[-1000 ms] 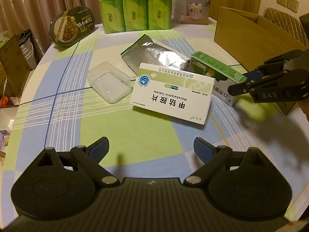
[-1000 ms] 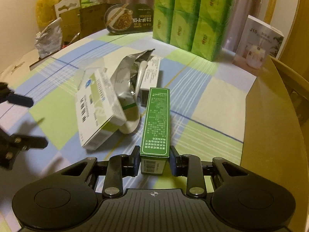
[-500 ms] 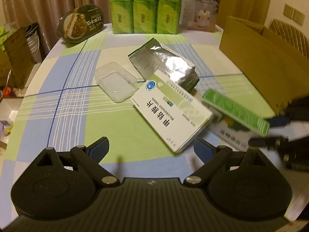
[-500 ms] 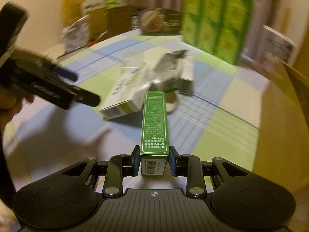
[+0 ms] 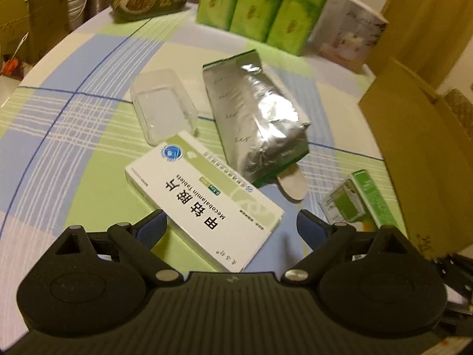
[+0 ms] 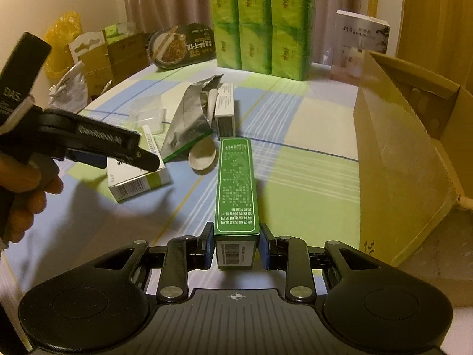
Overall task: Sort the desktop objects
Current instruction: 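Grasp the white medicine box with the left tool while the right tool holds the green box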
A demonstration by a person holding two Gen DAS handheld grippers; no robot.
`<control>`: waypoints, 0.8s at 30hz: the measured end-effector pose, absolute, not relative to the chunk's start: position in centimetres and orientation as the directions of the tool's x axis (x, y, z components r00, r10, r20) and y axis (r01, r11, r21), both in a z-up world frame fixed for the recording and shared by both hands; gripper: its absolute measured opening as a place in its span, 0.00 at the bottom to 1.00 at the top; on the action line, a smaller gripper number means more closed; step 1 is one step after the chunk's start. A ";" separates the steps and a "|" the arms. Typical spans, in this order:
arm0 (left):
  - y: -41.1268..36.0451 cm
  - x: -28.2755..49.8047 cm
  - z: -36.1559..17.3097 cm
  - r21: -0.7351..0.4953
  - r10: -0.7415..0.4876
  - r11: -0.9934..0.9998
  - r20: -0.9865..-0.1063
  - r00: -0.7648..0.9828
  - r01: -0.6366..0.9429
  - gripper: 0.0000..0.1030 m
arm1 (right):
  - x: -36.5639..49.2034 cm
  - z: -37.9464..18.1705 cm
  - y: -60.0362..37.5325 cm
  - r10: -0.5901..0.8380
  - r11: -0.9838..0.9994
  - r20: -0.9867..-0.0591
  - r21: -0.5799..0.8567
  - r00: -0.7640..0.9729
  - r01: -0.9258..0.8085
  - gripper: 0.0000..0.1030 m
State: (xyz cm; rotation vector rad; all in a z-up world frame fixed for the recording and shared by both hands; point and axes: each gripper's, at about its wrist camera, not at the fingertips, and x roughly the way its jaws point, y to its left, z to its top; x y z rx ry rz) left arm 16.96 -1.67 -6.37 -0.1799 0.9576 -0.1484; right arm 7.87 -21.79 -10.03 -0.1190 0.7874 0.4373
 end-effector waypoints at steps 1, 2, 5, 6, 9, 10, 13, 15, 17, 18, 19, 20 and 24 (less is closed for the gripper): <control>-2.0 17.1 -6.6 -0.191 -0.187 0.980 -0.803 0.566 0.052 0.90 | 7.9 -10.2 -21.9 0.336 0.905 -0.708 0.060 0.621 -0.421 0.26; -2.2 17.1 -6.8 -0.163 -0.169 0.985 -0.807 0.566 0.061 0.90 | 8.0 -10.3 -21.9 0.337 0.905 -0.708 0.062 0.621 -0.420 0.26; -2.2 16.9 -7.0 -0.103 -0.137 0.991 -0.802 0.581 0.091 0.89 | 8.0 -10.4 -22.1 0.341 0.902 -0.711 0.064 0.615 -0.426 0.26; -1.9 16.9 -7.0 -0.092 -0.130 0.991 -0.800 0.586 0.094 0.89 | 8.0 -10.5 -22.0 0.341 0.901 -0.711 0.060 0.615 -0.430 0.26; -0.8 17.1 -6.7 -0.095 -0.116 0.993 -0.808 0.578 0.065 0.89 | 8.4 -10.6 -22.1 0.338 0.908 -0.705 0.070 0.623 -0.414 0.26; -0.6 17.3 -6.5 -0.098 -0.112 0.994 -0.806 0.582 0.055 0.89 | 8.5 -10.6 -22.1 0.341 0.909 -0.704 0.078 0.623 -0.410 0.26; -0.8 17.7 -5.8 -0.119 -0.124 0.992 -0.798 0.589 0.048 0.89 | 8.5 -10.6 -21.8 0.341 0.904 -0.703 0.064 0.624 -0.422 0.26; -1.3 18.2 -5.8 -0.117 -0.113 0.993 -0.806 0.580 0.031 0.90 | 8.5 -10.6 -21.8 0.342 0.902 -0.703 0.060 0.624 -0.427 0.26; -1.9 19.0 -6.0 -0.098 -0.077 0.995 -0.821 0.565 -0.007 0.91 | 8.4 -10.6 -21.9 0.343 0.902 -0.704 0.063 0.622 -0.427 0.26; -2.2 19.4 -6.3 -0.087 -0.058 0.996 -0.830 0.554 -0.026 0.91 | 8.4 -10.6 -21.9 0.344 0.902 -0.704 0.064 0.622 -0.426 0.26; -2.3 19.7 -6.6 -0.081 -0.043 0.996 -0.836 0.547 -0.045 0.95 | 8.3 -10.6 -21.9 0.344 0.902 -0.704 0.065 0.621 -0.427 0.26; -2.4 20.0 -6.8 -0.087 -0.038 0.994 -0.838 0.544 -0.064 0.95 | 8.3 -10.6 -22.0 0.345 0.902 -0.704 0.066 0.620 -0.427 0.26; -2.8 20.4 -7.3 -0.064 -0.022 0.996 -0.851 0.525 -0.062 0.92 | 7.9 -10.5 -22.1 0.349 0.900 -0.705 0.068 0.617 -0.431 0.26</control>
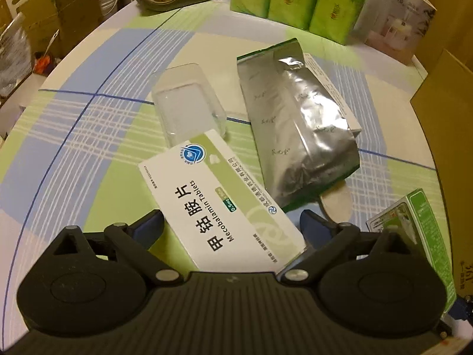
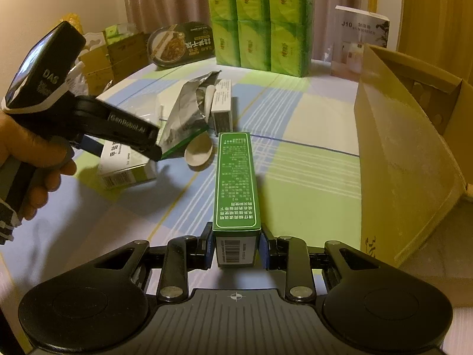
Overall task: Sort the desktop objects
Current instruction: 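Grasp the white medicine box with the left tool while the right tool holds the green box, then lift and carry the medicine box and green box toward the cardboard box with both tools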
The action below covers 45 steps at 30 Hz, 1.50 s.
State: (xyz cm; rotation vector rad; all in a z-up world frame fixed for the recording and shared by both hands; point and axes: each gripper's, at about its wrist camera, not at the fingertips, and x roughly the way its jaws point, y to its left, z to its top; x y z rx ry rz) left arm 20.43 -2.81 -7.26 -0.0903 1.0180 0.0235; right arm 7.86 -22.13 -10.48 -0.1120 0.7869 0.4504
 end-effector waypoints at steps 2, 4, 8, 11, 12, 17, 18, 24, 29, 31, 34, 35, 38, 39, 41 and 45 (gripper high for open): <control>-2.8 19.9 -7.2 -0.042 -0.026 0.999 -0.849 0.527 -0.020 0.82 | 7.7 -10.5 -22.2 0.351 0.899 -0.706 0.072 0.615 -0.431 0.26; -2.4 19.0 -7.2 -0.033 -0.038 0.999 -0.849 0.527 0.018 0.74 | 7.5 -10.4 -22.3 0.353 0.900 -0.707 0.078 0.613 -0.429 0.26; -1.1 16.2 -6.8 0.001 -0.045 0.996 -0.851 0.524 0.087 0.65 | 6.9 -10.3 -22.4 0.358 0.900 -0.707 0.088 0.610 -0.426 0.26; -0.3 14.1 -6.6 0.001 -0.064 0.992 -0.856 0.512 0.126 0.65 | 6.7 -10.2 -22.5 0.361 0.901 -0.707 0.098 0.608 -0.422 0.26; 0.0 13.5 -6.6 -0.001 -0.070 0.991 -0.858 0.509 0.135 0.65 | 6.6 -10.2 -22.6 0.364 0.902 -0.708 0.107 0.605 -0.418 0.26; 0.1 11.2 -6.3 -0.015 -0.109 0.983 -0.851 0.514 0.182 0.65 | 6.1 -9.6 -23.8 0.439 0.889 -0.709 0.257 0.552 -0.378 0.26; -0.1 10.8 -6.2 -0.022 -0.128 0.978 -0.848 0.514 0.209 0.65 | 6.0 -9.7 -24.1 0.460 0.882 -0.708 0.295 0.537 -0.367 0.26; -1.5 9.1 -6.5 0.042 -0.128 0.951 -0.850 0.511 0.307 0.66 | 4.7 -9.2 -24.9 0.355 0.927 -0.721 0.189 0.595 -0.325 0.47; -1.3 8.9 -6.5 0.061 -0.103 0.957 -0.841 0.532 0.282 0.72 | 4.1 -9.1 -24.2 0.321 0.922 -0.709 0.080 0.628 -0.380 0.64; -1.3 9.2 -6.4 0.058 -0.106 0.958 -0.837 0.537 0.279 0.74 | 4.2 -9.1 -23.7 0.325 0.915 -0.696 0.059 0.641 -0.400 0.64; -1.5 9.5 -6.1 0.069 -0.099 0.959 -0.828 0.551 0.276 0.76 | 4.6 -9.5 -22.9 0.348 0.900 -0.696 0.060 0.628 -0.432 0.64; -1.5 9.7 -6.0 0.064 -0.104 0.959 -0.828 0.551 0.278 0.76 | 4.9 -9.6 -22.6 0.354 0.895 -0.698 0.061 0.622 -0.442 0.64; -1.7 10.2 -6.1 0.060 -0.117 0.954 -0.830 0.546 0.294 0.76 | 5.9 -9.8 -21.6 0.367 0.876 -0.722 0.056 0.586 -0.479 0.64; -1.8 10.4 -6.1 0.064 -0.117 0.951 -0.831 0.544 0.302 0.76 | 6.3 -9.8 -21.1 0.365 0.868 -0.733 0.045 0.574 -0.494 0.64; -2.1 10.7 -6.2 0.077 -0.113 0.945 -0.834 0.540 0.317 0.76 | 6.8 -9.8 -20.5 0.361 0.854 -0.748 0.026 0.557 -0.519 0.64; -2.5 11.7 -6.6 0.106 -0.098 0.933 -0.845 0.525 0.345 0.73 | 7.7 -10.0 -19.4 0.361 0.828 -0.770 0.004 0.527 -0.560 0.64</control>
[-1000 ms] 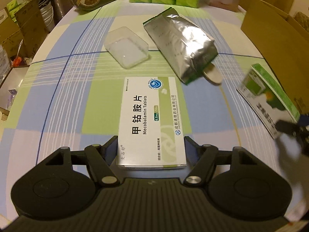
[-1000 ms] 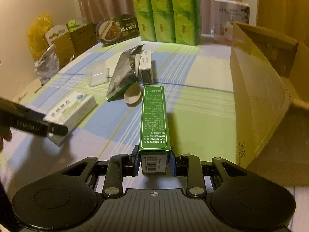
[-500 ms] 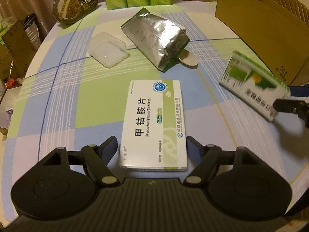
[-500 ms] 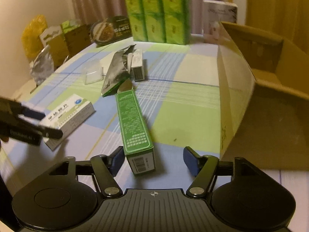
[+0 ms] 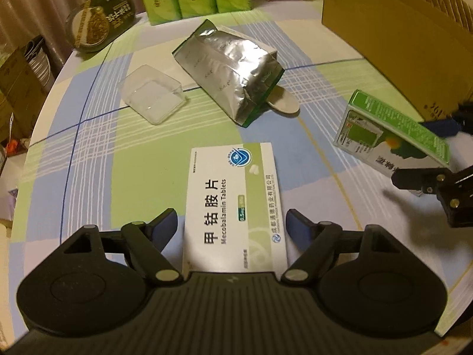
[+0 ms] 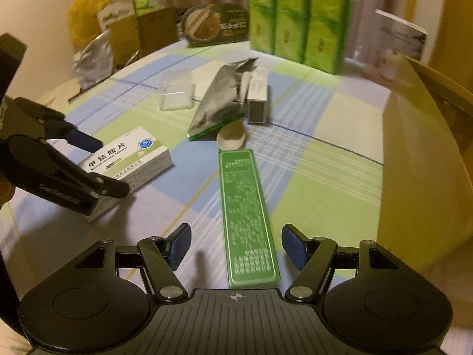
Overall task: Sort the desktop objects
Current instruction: 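Lift and carry the medicine box and green box toward the cardboard box with both tools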
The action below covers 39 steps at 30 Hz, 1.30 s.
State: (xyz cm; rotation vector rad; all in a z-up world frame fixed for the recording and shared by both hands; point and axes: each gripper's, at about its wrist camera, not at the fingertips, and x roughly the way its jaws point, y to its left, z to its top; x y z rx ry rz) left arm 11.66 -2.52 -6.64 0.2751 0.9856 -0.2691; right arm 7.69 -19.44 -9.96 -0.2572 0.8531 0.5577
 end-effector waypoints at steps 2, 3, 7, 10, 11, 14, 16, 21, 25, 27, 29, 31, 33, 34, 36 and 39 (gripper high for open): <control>-2.6 12.2 -6.9 0.103 -0.099 0.931 -0.853 0.513 0.351 0.67 | 8.0 -10.0 -19.0 0.360 0.816 -0.776 -0.006 0.517 -0.578 0.64; -2.7 12.3 -7.0 0.103 -0.099 0.930 -0.853 0.512 0.352 0.66 | 8.1 -10.0 -18.9 0.360 0.811 -0.780 -0.010 0.512 -0.585 0.64; -2.8 12.0 -6.8 0.101 -0.111 0.925 -0.851 0.514 0.366 0.65 | 8.6 -10.0 -18.5 0.356 0.802 -0.787 -0.019 0.504 -0.597 0.63; -2.7 11.0 -6.3 0.086 -0.131 0.925 -0.843 0.522 0.370 0.65 | 8.9 -10.0 -18.3 0.353 0.799 -0.791 -0.024 0.500 -0.601 0.56; -2.7 10.7 -6.2 0.082 -0.135 0.926 -0.840 0.525 0.368 0.65 | 9.0 -9.9 -18.2 0.352 0.798 -0.791 -0.026 0.500 -0.602 0.53; -2.5 9.8 -6.0 0.067 -0.144 0.930 -0.837 0.528 0.360 0.65 | 9.3 -10.1 -17.8 0.342 0.793 -0.798 -0.039 0.496 -0.609 0.48; -2.5 9.5 -5.8 0.061 -0.147 0.932 -0.837 0.527 0.357 0.65 | 9.7 -10.5 -17.5 0.318 0.789 -0.812 -0.059 0.489 -0.611 0.41; -2.6 8.8 -5.7 0.050 -0.155 0.934 -0.835 0.527 0.353 0.65 | 9.2 -10.4 -17.6 0.291 0.793 -0.818 -0.084 0.496 -0.603 0.27; -2.6 8.3 -5.2 0.041 -0.166 0.935 -0.827 0.537 0.352 0.65 | 8.1 -9.5 -18.2 0.293 0.815 -0.799 -0.079 0.525 -0.574 0.27; -2.7 8.0 -5.0 0.039 -0.171 0.935 -0.823 0.542 0.353 0.65 | 7.3 -8.8 -18.5 0.299 0.828 -0.787 -0.067 0.540 -0.557 0.27; -2.9 7.7 -4.7 0.034 -0.177 0.934 -0.820 0.544 0.357 0.65 | 6.5 -8.0 -18.8 0.303 0.838 -0.775 -0.060 0.555 -0.542 0.27; -3.0 7.5 -4.4 0.029 -0.185 0.933 -0.816 0.547 0.359 0.65 | 5.9 -7.2 -19.2 0.308 0.846 -0.765 -0.052 0.566 -0.530 0.27; -3.3 7.2 -3.9 0.028 -0.192 0.931 -0.811 0.553 0.364 0.65 | 5.3 -6.4 -19.5 0.309 0.854 -0.755 -0.047 0.578 -0.518 0.27; -3.4 7.1 -3.7 0.028 -0.196 0.930 -0.807 0.557 0.367 0.65 | 5.1 -6.1 -19.7 0.308 0.858 -0.750 -0.048 0.585 -0.512 0.27; -3.7 6.8 -3.1 0.029 -0.202 0.927 -0.799 0.566 0.373 0.65 | 4.6 -5.3 -20.1 0.305 0.864 -0.740 -0.049 0.600 -0.500 0.27; -4.4 6.4 -2.1 0.032 -0.216 0.921 -0.787 0.579 0.387 0.65 | 3.8 -4.3 -20.8 0.304 0.873 -0.725 -0.047 0.618 -0.485 0.27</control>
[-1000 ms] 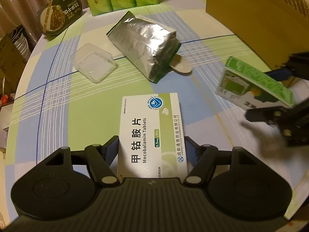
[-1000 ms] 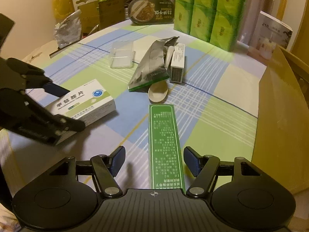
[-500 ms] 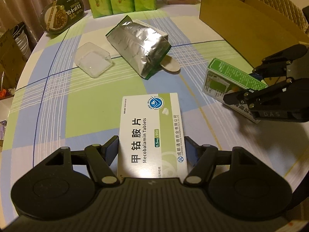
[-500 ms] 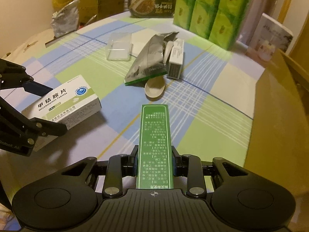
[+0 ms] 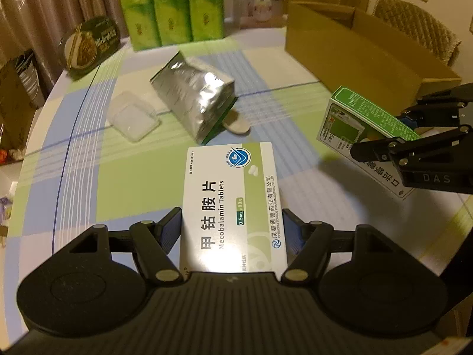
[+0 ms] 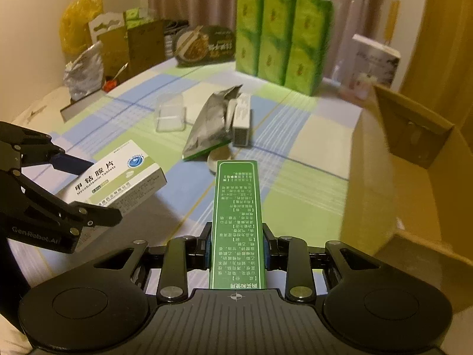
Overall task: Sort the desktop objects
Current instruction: 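Lift and carry the medicine box and green box toward the cardboard box with both tools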
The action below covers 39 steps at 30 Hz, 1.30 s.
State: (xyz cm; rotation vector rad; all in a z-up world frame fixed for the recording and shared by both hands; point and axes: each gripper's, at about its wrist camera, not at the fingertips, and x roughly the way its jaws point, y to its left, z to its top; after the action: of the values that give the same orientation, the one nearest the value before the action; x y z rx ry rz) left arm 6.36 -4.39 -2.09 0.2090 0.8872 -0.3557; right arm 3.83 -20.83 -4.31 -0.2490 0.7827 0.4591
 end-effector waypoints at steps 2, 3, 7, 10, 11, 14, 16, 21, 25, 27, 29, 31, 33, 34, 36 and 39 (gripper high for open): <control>-4.8 6.0 -1.5 0.033 -0.225 0.918 -0.778 0.586 0.396 0.65 | 3.3 -3.7 -21.2 0.301 0.878 -0.716 -0.051 0.630 -0.477 0.27; -5.1 5.9 -1.2 0.033 -0.229 0.916 -0.775 0.589 0.399 0.65 | 3.1 -3.4 -21.4 0.300 0.880 -0.711 -0.052 0.636 -0.473 0.27; -6.1 5.1 -0.1 0.036 -0.245 0.908 -0.762 0.599 0.417 0.65 | 2.2 -2.4 -22.2 0.296 0.888 -0.694 -0.052 0.656 -0.456 0.27; -6.7 4.5 0.5 0.038 -0.255 0.903 -0.756 0.604 0.429 0.65 | 1.6 -1.7 -22.9 0.294 0.894 -0.682 -0.053 0.669 -0.446 0.27; -6.9 4.3 0.7 0.041 -0.257 0.901 -0.754 0.605 0.432 0.65 | 1.4 -1.5 -23.1 0.292 0.895 -0.679 -0.054 0.674 -0.442 0.27; -7.4 3.9 1.2 0.046 -0.262 0.896 -0.748 0.609 0.442 0.65 | 1.0 -1.1 -23.8 0.286 0.901 -0.670 -0.056 0.685 -0.430 0.27; -7.7 3.7 1.5 0.050 -0.265 0.893 -0.745 0.612 0.448 0.65 | 0.8 -0.8 -24.2 0.282 0.904 -0.665 -0.057 0.692 -0.423 0.27; -8.5 3.5 2.1 0.056 -0.274 0.886 -0.738 0.616 0.461 0.65 | 0.5 -0.6 -25.1 0.275 0.910 -0.661 -0.056 0.699 -0.411 0.27; -9.0 3.4 2.2 0.060 -0.280 0.879 -0.738 0.614 0.472 0.65 | 0.2 -0.7 -25.5 0.271 0.913 -0.660 -0.054 0.701 -0.404 0.27; -9.2 3.4 2.2 0.060 -0.284 0.876 -0.738 0.612 0.478 0.65 | 0.2 -0.5 -25.7 0.271 0.914 -0.657 -0.053 0.703 -0.402 0.27; -9.3 3.4 2.2 0.058 -0.288 0.874 -0.738 0.610 0.483 0.65 | 0.2 -0.2 -25.8 0.270 0.916 -0.649 -0.055 0.711 -0.398 0.27; -9.5 3.5 2.3 0.055 -0.294 0.871 -0.737 0.608 0.488 0.65 | 0.3 0.3 -26.0 0.271 0.918 -0.639 -0.055 0.720 -0.394 0.27; -9.9 3.7 2.5 0.055 -0.302 0.867 -0.734 0.609 0.495 0.65 | 0.4 1.0 -26.4 0.270 0.920 -0.625 -0.058 0.732 -0.389 0.27; -10.1 3.8 2.6 0.056 -0.306 0.864 -0.732 0.609 0.500 0.65 | 0.6 1.4 -26.7 0.270 0.921 -0.617 -0.059 0.739 -0.386 0.27; -10.6 4.1 3.1 0.056 -0.316 0.858 -0.725 0.612 0.510 0.65 | 0.9 2.3 -27.3 0.270 0.924 -0.600 -0.057 0.753 -0.377 0.27; -11.6 4.8 3.9 0.048 -0.338 0.851 -0.713 0.615 0.523 0.65 | 1.6 3.8 -28.6 0.261 0.934 -0.571 -0.055 0.778 -0.354 0.27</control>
State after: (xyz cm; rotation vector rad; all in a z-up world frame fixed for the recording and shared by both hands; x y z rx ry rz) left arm 4.77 -11.60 3.91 0.2628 0.7605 -0.5028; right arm 1.64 -28.64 3.77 -0.1631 0.5918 0.3339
